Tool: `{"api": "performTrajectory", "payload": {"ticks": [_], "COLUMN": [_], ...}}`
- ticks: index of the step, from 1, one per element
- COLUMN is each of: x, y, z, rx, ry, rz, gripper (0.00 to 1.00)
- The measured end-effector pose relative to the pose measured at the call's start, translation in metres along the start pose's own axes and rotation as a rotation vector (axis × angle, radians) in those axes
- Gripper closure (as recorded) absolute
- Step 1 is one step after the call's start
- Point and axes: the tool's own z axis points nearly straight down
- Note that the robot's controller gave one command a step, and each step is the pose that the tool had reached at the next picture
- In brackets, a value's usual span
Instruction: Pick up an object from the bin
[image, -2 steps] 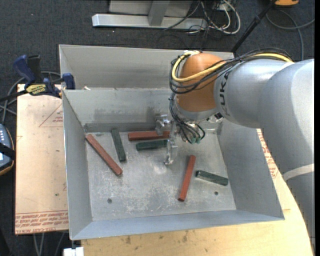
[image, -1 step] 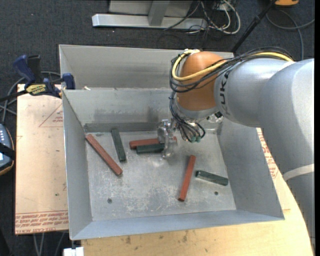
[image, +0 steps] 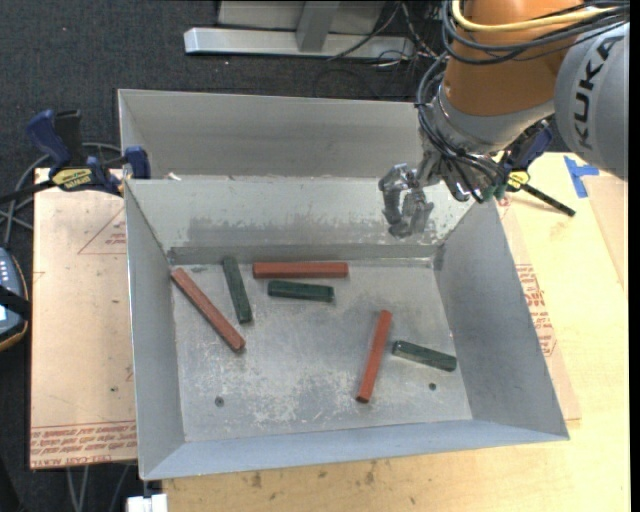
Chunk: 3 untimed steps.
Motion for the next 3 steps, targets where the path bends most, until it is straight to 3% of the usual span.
{"api": "performTrajectory", "payload": {"ticks": [1,2,3], "x": [0.001,0.028,-0.014], "y": [0.001,0.043,0.064], "z": [0.006,0.149,0.212], "rx": [-0.004,-0.008,-0.005], "ry": [0.009,0.02,0.012], "rz": [0.0,-0.076,0.103], "gripper": [0.0,0.0,0.0]}}
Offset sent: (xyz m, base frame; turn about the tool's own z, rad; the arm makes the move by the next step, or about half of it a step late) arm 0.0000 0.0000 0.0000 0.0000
